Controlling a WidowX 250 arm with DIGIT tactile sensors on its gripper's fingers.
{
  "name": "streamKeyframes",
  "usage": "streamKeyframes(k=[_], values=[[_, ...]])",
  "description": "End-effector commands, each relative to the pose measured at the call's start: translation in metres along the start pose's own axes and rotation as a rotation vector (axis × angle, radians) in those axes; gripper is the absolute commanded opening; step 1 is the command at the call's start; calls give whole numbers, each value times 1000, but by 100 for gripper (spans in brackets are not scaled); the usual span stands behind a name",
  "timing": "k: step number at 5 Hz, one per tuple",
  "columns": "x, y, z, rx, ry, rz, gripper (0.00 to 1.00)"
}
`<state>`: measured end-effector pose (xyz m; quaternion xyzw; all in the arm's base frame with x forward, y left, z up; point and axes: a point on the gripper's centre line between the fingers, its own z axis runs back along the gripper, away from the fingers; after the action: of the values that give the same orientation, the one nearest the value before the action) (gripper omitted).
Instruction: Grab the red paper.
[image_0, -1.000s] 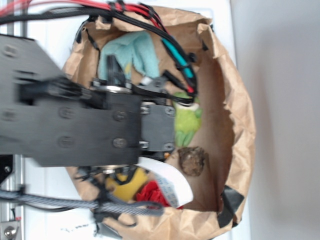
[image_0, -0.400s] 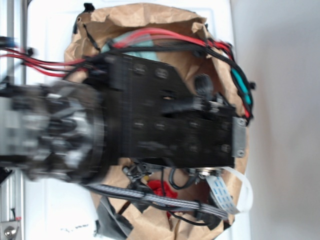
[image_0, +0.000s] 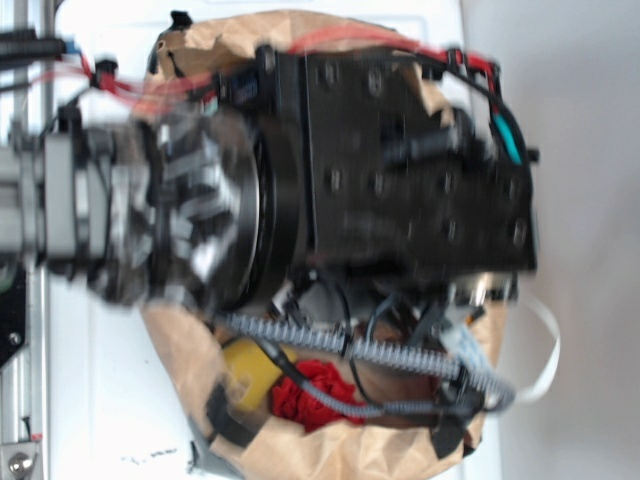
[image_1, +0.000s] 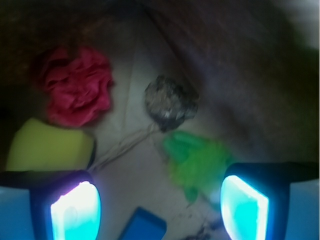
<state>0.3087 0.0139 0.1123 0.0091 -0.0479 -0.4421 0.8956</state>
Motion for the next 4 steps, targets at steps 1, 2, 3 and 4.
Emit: streamKeyframes(k=[1, 2, 3, 4], values=[[-3, 0, 29, 101, -67, -32, 100], [-1, -13, 9, 116, -53, -110, 100], [3, -29, -8, 72, -59, -215, 100], [12, -45, -14, 52, -100, -304, 100]])
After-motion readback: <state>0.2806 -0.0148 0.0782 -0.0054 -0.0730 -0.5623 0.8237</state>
